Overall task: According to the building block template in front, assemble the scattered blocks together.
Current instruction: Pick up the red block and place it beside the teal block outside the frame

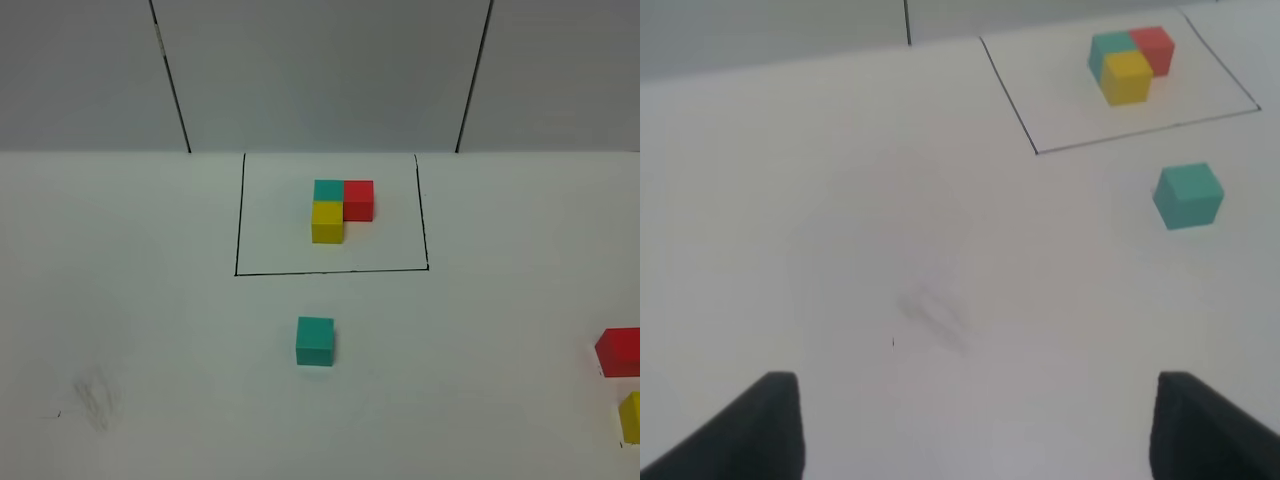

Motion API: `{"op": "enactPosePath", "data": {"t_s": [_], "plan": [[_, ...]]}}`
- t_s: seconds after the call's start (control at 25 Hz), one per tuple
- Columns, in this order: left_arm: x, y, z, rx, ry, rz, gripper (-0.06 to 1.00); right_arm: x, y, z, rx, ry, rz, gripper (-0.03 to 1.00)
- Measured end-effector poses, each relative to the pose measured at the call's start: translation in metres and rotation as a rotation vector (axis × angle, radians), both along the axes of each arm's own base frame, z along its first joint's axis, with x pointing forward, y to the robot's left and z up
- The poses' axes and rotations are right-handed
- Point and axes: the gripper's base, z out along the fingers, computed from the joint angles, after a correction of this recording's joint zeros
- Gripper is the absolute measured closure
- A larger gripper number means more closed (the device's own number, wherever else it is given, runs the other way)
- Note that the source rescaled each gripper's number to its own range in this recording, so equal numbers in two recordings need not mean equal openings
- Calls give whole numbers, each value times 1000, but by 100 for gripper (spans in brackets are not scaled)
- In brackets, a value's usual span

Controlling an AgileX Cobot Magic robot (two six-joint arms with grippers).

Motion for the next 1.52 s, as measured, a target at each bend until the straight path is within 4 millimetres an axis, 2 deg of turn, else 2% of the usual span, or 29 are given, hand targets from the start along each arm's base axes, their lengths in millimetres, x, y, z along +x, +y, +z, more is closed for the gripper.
{"op": "enactPosePath", "data": {"t_s": [0.24, 0.4, 1.52], "plan": [[15, 0, -33, -11, 28, 10, 20, 0, 0, 0, 1, 0, 1, 30], [21, 1, -45, -26, 68, 22, 20, 0, 0, 0, 1, 0, 1, 30], [23, 2, -50, -61, 93, 62, 21, 2, 0, 3, -8, -40, 0, 30]]}}
